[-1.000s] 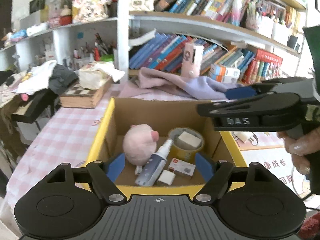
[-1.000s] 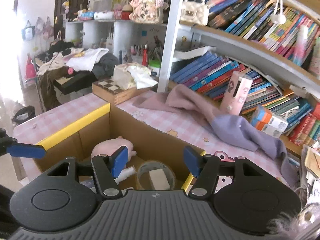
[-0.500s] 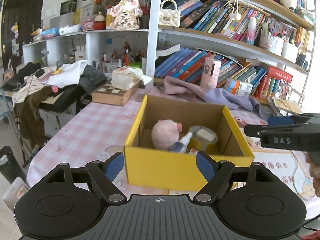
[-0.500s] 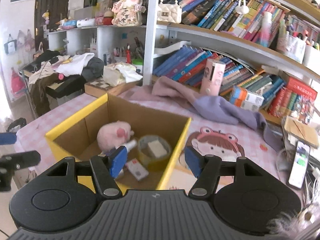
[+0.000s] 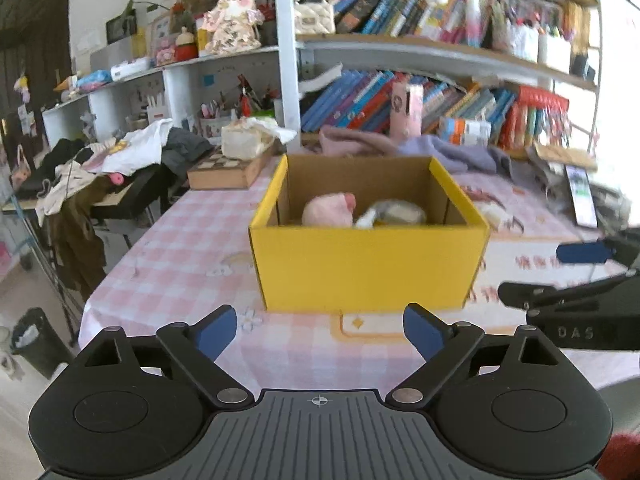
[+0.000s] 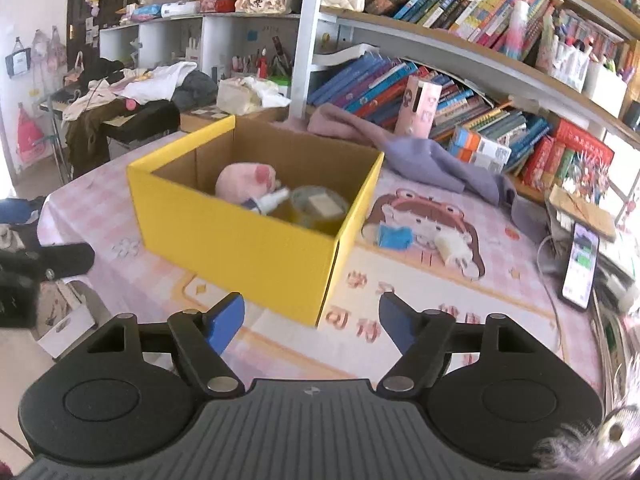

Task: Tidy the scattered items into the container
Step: 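Raise both tools out of the box and pull back from it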

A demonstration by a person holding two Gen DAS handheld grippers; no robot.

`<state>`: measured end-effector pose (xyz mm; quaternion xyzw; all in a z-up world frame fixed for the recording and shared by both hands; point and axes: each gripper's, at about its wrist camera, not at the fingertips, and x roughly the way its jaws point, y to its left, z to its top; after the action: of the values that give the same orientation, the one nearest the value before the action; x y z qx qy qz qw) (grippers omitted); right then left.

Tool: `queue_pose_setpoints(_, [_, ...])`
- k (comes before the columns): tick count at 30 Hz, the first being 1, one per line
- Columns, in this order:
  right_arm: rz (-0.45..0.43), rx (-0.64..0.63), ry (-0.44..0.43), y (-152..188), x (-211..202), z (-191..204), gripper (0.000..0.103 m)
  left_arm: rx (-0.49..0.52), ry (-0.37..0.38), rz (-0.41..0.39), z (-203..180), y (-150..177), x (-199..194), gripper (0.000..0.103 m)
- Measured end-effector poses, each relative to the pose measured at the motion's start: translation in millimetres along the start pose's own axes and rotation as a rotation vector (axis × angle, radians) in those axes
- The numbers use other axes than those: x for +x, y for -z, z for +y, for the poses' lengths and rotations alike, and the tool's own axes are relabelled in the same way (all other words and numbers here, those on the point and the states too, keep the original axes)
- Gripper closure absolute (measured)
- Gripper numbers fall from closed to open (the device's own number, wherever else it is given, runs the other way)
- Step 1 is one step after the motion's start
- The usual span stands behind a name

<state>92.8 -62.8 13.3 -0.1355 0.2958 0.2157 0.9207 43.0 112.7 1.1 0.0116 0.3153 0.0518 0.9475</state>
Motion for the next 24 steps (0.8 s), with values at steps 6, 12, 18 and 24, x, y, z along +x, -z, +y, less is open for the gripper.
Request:
queue_pose_setpoints(6, [0.014, -0.032, -0.002, 17.3, -12.2, 9.8, 0.026, 0.011, 0.016, 0.036, -5.8, 12.5, -5.4, 0.01])
queue_pose_setpoints(12, [0.038, -0.053, 0.007, 27.4, -19.9, 11.8, 0.021, -0.01, 0.045, 0.073, -11.7, 21.3, -5.8, 0.008])
queue_pose_setpoints(18, [0.086, -0.054, 0.044, 36.9, -22.1, 4.4, 0.01, -0.001, 0.07, 0.107, -22.4, 21.2, 0.4, 0.008])
queue_pose_setpoints(24, [0.117, -0.067, 0.081, 46.9, -25.4, -4.0, 0.006, 0.02, 0.113, 0.145, -37.4, 21.1, 10.5, 0.007])
